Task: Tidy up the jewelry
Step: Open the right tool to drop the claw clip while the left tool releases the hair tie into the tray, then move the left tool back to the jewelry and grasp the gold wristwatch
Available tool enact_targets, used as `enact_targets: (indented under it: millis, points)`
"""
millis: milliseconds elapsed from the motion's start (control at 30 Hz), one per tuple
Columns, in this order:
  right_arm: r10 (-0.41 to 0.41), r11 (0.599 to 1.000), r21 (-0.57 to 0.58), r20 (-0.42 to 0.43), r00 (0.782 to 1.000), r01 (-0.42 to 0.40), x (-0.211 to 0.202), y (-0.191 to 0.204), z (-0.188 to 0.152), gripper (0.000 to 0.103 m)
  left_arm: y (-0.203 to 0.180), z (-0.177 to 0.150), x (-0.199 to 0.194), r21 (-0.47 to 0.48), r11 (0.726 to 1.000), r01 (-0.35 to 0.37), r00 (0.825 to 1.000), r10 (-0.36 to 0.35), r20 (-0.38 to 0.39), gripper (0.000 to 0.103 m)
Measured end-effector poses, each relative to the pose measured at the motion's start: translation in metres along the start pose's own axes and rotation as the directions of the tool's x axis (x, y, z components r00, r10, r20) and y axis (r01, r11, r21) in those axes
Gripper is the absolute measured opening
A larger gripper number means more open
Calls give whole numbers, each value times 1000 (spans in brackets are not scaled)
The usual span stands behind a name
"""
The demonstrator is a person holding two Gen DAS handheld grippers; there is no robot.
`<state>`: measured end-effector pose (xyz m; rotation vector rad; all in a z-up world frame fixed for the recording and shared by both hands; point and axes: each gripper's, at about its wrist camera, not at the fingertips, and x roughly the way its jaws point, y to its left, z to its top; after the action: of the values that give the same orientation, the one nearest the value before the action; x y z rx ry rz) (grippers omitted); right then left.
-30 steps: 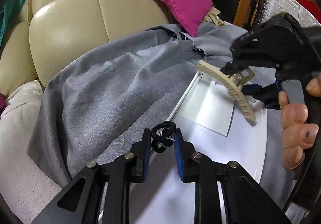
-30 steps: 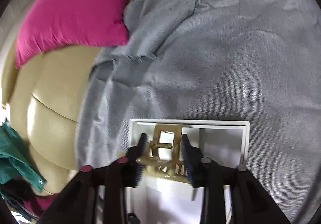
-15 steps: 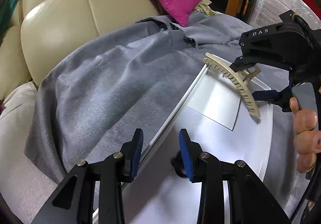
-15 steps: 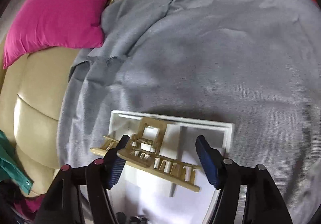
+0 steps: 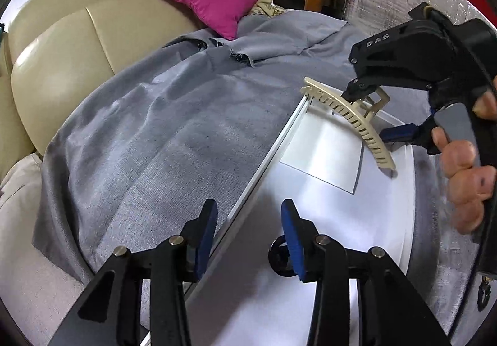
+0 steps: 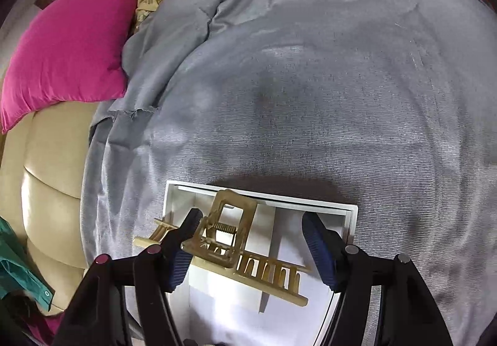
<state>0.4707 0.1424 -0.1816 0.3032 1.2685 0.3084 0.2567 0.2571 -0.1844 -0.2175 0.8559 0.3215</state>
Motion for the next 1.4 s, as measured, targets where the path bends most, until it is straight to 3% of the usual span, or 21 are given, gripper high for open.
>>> enact_targets:
  millis: [100,233,333,433,567,700,767,900,1033,1200,1333,1400]
  points:
    - [62,998,-31,-10,998,-62,-10,4,-5,71,5,3,2,-9,1000,-8,1000,8,-8,43]
    - [153,984,-96,13,988,-151,-45,11,-18,71,4,7,-17,17,999,-27,997,26,67,45]
    - [198,973,-127,52,979,-191,-79,3,-30,72,-4,6,-37,74,992,-100,983,87,164,72]
    - [224,967,-143,99,969,-209,-118,-18,-45,72,-14,3,-54,117,977,-176,957,142,255,76]
    - [228,971,-121,196,954,-207,-183,-80,-70,73,-22,1,-72,121,968,-222,924,169,343,76]
    - [194,981,-32,299,934,-193,-239,-164,-97,75,-39,-2,-96,112,973,-201,893,134,430,78]
    - [167,981,36,349,922,-191,-265,-214,-110,75,-53,-7,-106,125,978,-166,886,92,454,79]
    - [109,962,187,407,907,-200,-290,-302,-139,75,-97,-20,-122,220,975,-16,896,-84,436,80]
    - [96,937,270,408,908,-220,-284,-361,-158,75,-147,-37,-124,332,936,117,906,-237,350,80]
    - [140,915,300,389,911,-269,-251,-396,-167,67,-201,-62,-112,440,865,241,915,-353,194,80]
    - [175,898,320,369,913,-302,-232,-417,-179,66,-227,-76,-103,472,814,339,904,-420,75,80]
    - [181,888,341,360,915,-309,-229,-422,-179,66,-241,-81,-96,481,787,387,893,-449,15,74]
